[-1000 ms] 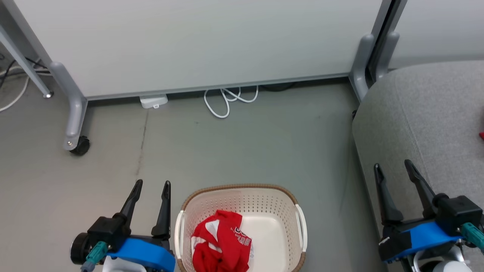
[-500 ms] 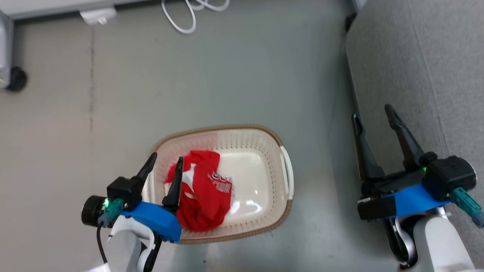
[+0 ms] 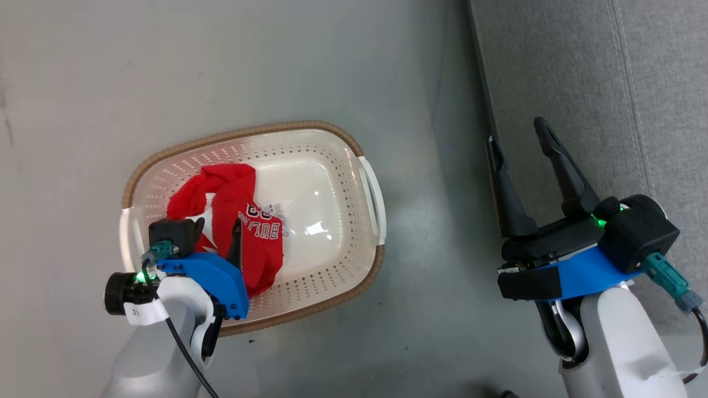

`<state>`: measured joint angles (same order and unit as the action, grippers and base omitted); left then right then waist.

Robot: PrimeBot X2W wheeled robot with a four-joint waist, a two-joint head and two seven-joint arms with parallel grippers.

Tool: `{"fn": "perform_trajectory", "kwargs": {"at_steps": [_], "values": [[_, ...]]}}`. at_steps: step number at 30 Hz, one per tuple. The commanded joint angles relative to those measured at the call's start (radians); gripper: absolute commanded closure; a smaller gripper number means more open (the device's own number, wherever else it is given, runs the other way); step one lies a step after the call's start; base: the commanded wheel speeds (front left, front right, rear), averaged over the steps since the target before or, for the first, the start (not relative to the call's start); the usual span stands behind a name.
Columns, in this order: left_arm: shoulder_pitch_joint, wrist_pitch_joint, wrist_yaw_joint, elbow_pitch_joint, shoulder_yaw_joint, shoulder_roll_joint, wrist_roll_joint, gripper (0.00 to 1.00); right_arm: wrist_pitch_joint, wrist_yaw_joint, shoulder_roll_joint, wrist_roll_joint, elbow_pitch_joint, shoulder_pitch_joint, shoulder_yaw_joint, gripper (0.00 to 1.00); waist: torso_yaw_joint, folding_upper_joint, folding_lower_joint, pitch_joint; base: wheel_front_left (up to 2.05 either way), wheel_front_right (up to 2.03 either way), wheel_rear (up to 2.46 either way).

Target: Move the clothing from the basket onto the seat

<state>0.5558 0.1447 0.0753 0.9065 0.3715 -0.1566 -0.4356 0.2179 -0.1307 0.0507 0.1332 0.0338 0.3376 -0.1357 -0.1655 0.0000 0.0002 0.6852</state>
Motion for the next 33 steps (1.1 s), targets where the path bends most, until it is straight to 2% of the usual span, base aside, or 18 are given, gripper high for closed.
{"fn": "perform_trajectory", "kwargs": {"at_steps": [1, 8, 17, 24, 25, 27, 28, 33], "values": [[0.024, -0.005, -0.006, 0.013, -0.003, -0.004, -0.003, 0.00, 0.008, 0.000, -0.001, 0.010, 0.004, 0.015, -0.005, 0.00, -0.027, 0.0000, -0.0002, 0.032, 0.00, 0.00, 0.00], [0.068, -0.024, -0.073, 0.102, -0.027, 0.013, -0.024, 0.00, 0.031, 0.000, -0.001, 0.036, 0.034, 0.039, -0.025, 0.00, -0.043, 0.0000, -0.0002, 0.067, 0.00, 0.00, 0.00], [0.098, -0.058, -0.110, 0.180, -0.049, 0.036, -0.060, 0.00, 0.043, 0.000, -0.001, 0.056, 0.045, 0.057, -0.049, 0.00, -0.062, 0.0000, -0.0002, 0.098, 0.00, 0.00, 0.00], [0.120, -0.081, -0.102, 0.219, -0.044, 0.048, -0.074, 0.00, 0.047, 0.000, -0.001, 0.067, 0.047, 0.061, -0.058, 0.00, -0.082, 0.0000, -0.0002, 0.117, 0.00, 0.00, 0.00], [0.124, -0.084, -0.099, 0.223, -0.041, 0.047, -0.072, 0.16, 0.047, 0.000, -0.001, 0.068, 0.048, 0.060, -0.059, 0.00, -0.084, 0.0000, -0.0002, 0.118, 0.00, 0.00, 0.00], [0.134, -0.089, -0.093, 0.232, -0.034, 0.047, -0.070, 0.95, 0.047, 0.000, -0.001, 0.069, 0.047, 0.060, -0.061, 0.00, -0.088, 0.0000, -0.0002, 0.122, 0.00, 0.00, 0.00], [0.136, -0.088, -0.090, 0.235, -0.032, 0.048, -0.071, 1.00, 0.047, 0.000, -0.001, 0.069, 0.047, 0.061, -0.061, 0.00, -0.090, 0.0000, -0.0002, 0.123, 0.00, 0.00, 0.00], [0.150, -0.091, -0.076, 0.249, -0.021, 0.050, -0.075, 1.00, 0.048, 0.000, -0.001, 0.070, 0.043, 0.061, -0.059, 0.00, -0.093, 0.0000, -0.0002, 0.126, 0.00, 0.00, 0.00]]}}
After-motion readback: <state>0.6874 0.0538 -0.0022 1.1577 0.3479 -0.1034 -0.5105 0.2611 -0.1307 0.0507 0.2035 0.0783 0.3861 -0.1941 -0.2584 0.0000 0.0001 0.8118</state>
